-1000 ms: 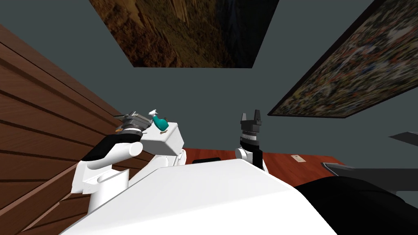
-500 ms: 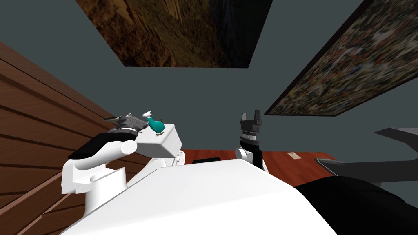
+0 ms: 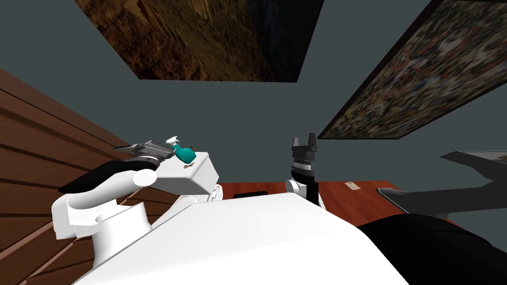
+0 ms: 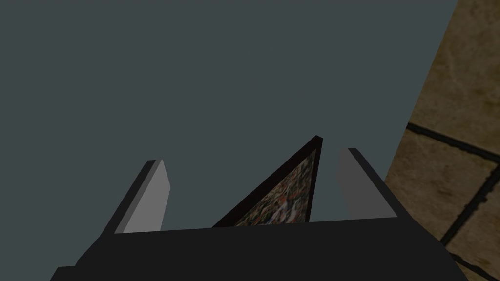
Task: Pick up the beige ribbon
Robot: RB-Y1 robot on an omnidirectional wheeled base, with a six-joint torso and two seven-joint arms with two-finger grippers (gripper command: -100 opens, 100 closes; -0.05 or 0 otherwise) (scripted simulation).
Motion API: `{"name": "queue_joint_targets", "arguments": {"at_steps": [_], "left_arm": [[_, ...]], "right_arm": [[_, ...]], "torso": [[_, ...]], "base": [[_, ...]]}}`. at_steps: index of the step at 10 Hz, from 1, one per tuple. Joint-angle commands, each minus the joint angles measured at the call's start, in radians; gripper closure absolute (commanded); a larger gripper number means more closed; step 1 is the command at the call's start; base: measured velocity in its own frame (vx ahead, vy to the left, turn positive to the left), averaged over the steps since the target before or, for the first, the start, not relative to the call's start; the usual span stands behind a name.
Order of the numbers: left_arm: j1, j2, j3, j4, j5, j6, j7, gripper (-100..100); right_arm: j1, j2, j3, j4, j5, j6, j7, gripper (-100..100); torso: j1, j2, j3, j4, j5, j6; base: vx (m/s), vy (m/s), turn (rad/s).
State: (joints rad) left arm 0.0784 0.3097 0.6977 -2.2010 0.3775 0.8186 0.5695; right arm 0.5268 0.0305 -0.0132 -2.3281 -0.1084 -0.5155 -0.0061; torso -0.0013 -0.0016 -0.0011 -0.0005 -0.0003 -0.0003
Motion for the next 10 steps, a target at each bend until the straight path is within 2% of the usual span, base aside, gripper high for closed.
{"name": "queue_joint_targets", "arguments": {"at_steps": [1, 2, 3, 4, 6, 7, 9, 10], "left_arm": [[0.001, -0.001, 0.006, 0.003, 0.004, 0.033, 0.004, -100], [-0.020, 0.006, 0.049, 0.015, 0.020, 0.070, 0.039, -100], [-0.020, 0.006, 0.049, 0.015, 0.020, 0.099, 0.039, -100], [-0.039, 0.012, 0.091, 0.028, 0.034, 0.128, 0.073, -100], [-0.039, 0.012, 0.091, 0.028, 0.034, 0.175, 0.073, -100], [-0.057, 0.019, 0.133, 0.042, 0.046, 0.209, 0.106, -100], [-0.057, 0.019, 0.133, 0.042, 0.046, 0.244, 0.106, -100], [-0.073, 0.026, 0.172, 0.055, 0.056, 0.280, 0.138, -100]], "right_arm": [[0.000, 0.000, 0.000, 0.000, 0.000, 0.000, 0.000, 0], [0.000, 0.000, 0.000, 0.000, 0.000, 0.000, 0.000, 0], [0.000, 0.000, 0.000, 0.000, 0.000, 0.000, 0.000, 0], [0.000, 0.000, 0.000, 0.000, 0.000, 0.000, 0.000, 0], [0.000, 0.000, 0.000, 0.000, 0.000, 0.000, 0.000, 0], [0.000, 0.000, 0.000, 0.000, 0.000, 0.000, 0.000, 0], [0.000, 0.000, 0.000, 0.000, 0.000, 0.000, 0.000, 0], [0.000, 0.000, 0.000, 0.000, 0.000, 0.000, 0.000, 0]], "torso": [[0.000, 0.000, 0.000, 0.000, 0.000, 0.000], [0.001, 0.001, 0.000, 0.000, 0.000, 0.000], [0.000, 0.000, 0.000, 0.000, 0.000, 0.000], [0.000, 0.000, 0.000, 0.000, 0.000, 0.000], [0.000, 0.000, 0.000, 0.000, 0.000, 0.000], [0.001, 0.000, 0.000, 0.000, 0.000, 0.000], [0.000, 0.000, 0.000, 0.000, 0.000, 0.000], [0.001, 0.001, 0.000, 0.000, 0.000, 0.000]], "base": [[0.009, -0.009, 0.012], [0.020, -0.022, -0.110], [0.021, -0.016, -0.043], [0.024, -0.023, -0.069], [0.020, -0.013, -0.021], [0.018, -0.019, -0.087], [0.016, -0.011, -0.018], [0.018, -0.014, -0.076]]}}
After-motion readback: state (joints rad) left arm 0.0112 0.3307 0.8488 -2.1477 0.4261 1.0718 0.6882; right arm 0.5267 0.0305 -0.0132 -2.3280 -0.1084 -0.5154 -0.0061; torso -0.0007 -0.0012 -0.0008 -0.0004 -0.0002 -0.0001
